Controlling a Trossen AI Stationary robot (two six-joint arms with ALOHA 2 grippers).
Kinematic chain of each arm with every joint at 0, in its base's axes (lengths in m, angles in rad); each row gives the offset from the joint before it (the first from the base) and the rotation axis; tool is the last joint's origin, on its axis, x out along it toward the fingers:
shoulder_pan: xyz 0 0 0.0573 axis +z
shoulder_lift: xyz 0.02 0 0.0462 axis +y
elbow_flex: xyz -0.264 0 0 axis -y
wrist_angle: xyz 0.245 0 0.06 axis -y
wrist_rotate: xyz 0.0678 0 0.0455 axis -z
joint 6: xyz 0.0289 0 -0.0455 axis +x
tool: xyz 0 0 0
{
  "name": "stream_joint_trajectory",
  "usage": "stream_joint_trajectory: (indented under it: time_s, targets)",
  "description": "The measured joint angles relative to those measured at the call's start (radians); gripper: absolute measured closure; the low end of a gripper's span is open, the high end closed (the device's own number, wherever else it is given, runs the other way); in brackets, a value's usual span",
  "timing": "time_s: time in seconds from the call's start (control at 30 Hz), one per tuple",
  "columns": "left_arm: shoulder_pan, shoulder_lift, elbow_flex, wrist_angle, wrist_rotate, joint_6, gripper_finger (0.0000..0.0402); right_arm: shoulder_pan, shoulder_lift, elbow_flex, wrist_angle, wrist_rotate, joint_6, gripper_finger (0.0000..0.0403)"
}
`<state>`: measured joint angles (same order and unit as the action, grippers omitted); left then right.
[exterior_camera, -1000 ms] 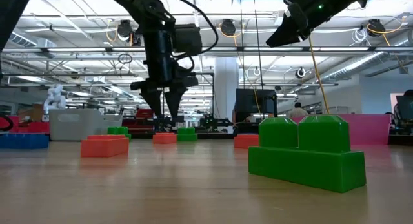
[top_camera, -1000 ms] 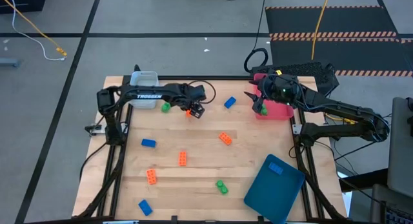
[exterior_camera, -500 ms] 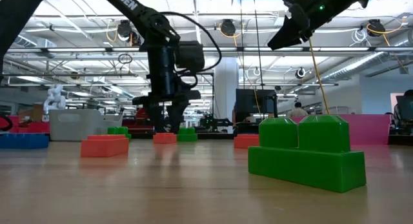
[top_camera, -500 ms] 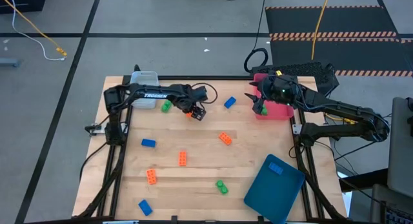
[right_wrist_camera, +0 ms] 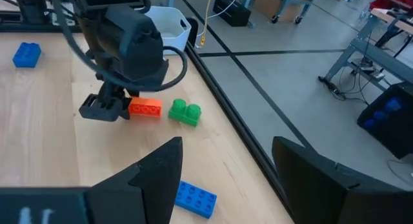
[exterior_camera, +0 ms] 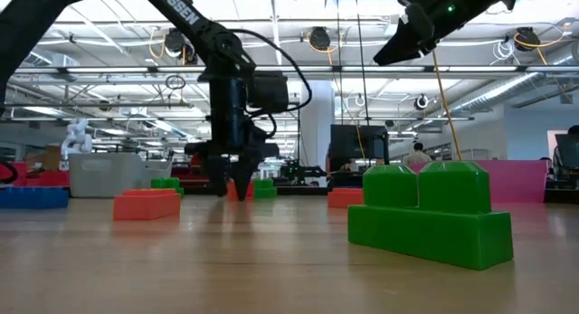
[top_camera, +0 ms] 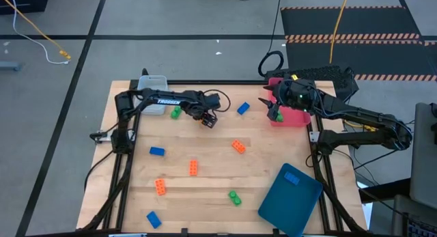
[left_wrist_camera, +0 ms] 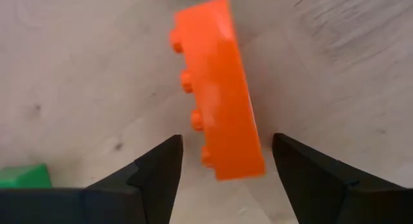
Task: Sort & place blocks by color
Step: Put the orange gamepiece into the gray bin
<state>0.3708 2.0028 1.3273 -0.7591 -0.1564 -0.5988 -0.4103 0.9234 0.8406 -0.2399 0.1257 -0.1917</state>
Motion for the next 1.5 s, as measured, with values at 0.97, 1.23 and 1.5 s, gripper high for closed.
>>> stream_joint_trajectory:
  time_s: [0.97, 1.23, 1.5]
  targets:
    - [0.046, -0.047, 0.069, 0.009, -0.022, 0.02, 0.0158, 0.0, 0.0, 0.0, 0.004, 0.0, -0.012, 0.017]
    - [0.046, 0.023, 0.069, 0.058, -0.008, 0.033, 0.0158, 0.0, 0.0, 0.0, 0.003, 0.0, -0.012, 0.017]
    - [0.049, 0.025, 0.069, 0.009, -0.059, 0.095, 0.0214, 0.0, 0.0, 0.0, 0.011, 0.0, -0.037, 0.017]
